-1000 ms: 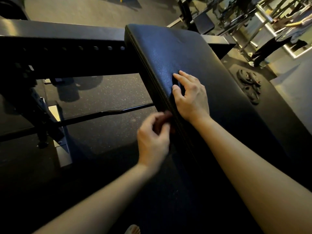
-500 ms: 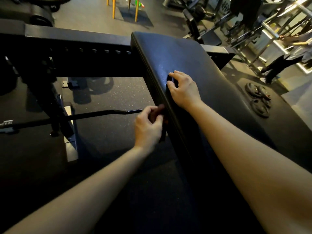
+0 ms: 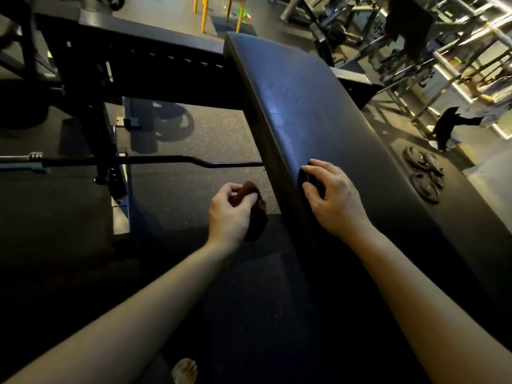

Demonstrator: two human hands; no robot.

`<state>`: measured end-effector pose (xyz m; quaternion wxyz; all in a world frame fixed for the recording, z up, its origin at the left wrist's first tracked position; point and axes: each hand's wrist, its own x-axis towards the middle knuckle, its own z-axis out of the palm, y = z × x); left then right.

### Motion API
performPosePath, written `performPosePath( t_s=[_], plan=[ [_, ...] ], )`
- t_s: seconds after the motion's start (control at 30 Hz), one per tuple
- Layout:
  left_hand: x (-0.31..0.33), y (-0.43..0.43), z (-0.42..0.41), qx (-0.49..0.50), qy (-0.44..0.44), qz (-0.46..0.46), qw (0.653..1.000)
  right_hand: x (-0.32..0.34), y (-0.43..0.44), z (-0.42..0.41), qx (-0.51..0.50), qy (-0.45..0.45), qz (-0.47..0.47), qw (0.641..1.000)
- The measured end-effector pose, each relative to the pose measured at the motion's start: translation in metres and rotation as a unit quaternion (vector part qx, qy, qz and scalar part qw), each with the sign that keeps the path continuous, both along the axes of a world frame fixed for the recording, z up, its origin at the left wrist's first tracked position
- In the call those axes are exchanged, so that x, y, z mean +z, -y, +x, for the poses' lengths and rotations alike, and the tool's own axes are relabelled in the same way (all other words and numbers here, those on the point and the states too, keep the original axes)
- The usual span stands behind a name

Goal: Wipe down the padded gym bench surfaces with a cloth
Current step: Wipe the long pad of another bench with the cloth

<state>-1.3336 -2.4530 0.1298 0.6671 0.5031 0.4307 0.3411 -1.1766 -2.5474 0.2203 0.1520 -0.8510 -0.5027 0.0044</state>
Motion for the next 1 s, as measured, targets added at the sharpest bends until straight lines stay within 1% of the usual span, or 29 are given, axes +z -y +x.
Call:
performPosePath(
  t_s=[0.1,0.17,0.3,0.43,0.57,0.67,0.7,0.77,0.87,0.93,1.0],
  plan=[
    [0.009,-0.007,0.019,0.036,0.068,-0.098,0.992,-0.007,0.005,-0.009,-0.010,-0.009,0.018,1.000],
    [0.018,-0.006,0.032,0.033,0.089,-0.134,0.986,-0.009,0.005,-0.012,-0.017,-0.005,0.022,1.000],
    [0.035,0.015,0.045,0.016,0.114,-0.152,0.982,-0.007,0.005,-0.013,-0.023,-0.002,0.030,0.999],
    [0.039,0.031,0.033,0.001,0.174,-0.169,0.970,-0.008,0.005,-0.013,-0.029,-0.012,0.037,0.999],
    [0.031,0.029,0.018,-0.033,0.153,-0.092,0.983,-0.007,0.004,-0.014,-0.030,-0.015,0.035,0.999],
    [0.026,0.029,0.011,-0.069,0.092,-0.060,0.992,-0.005,0.005,-0.016,-0.032,-0.017,0.034,0.999],
    [0.025,0.029,0.010,-0.082,0.079,-0.064,0.991,-0.004,0.006,-0.016,-0.031,-0.020,0.032,0.999],
    [0.020,0.027,0.008,-0.099,0.083,-0.094,0.987,0.000,0.006,-0.017,-0.027,-0.037,0.026,0.999],
    [0.009,0.024,0.000,-0.060,0.087,-0.116,0.988,0.007,0.015,-0.016,-0.022,-0.045,0.006,0.999],
    [0.004,0.025,-0.001,-0.029,0.096,-0.137,0.985,0.010,0.028,-0.020,-0.025,-0.036,-0.001,0.999],
    [0.004,0.029,0.005,-0.020,0.117,-0.150,0.982,0.011,0.043,-0.026,-0.028,-0.023,-0.011,0.999]
  ],
)
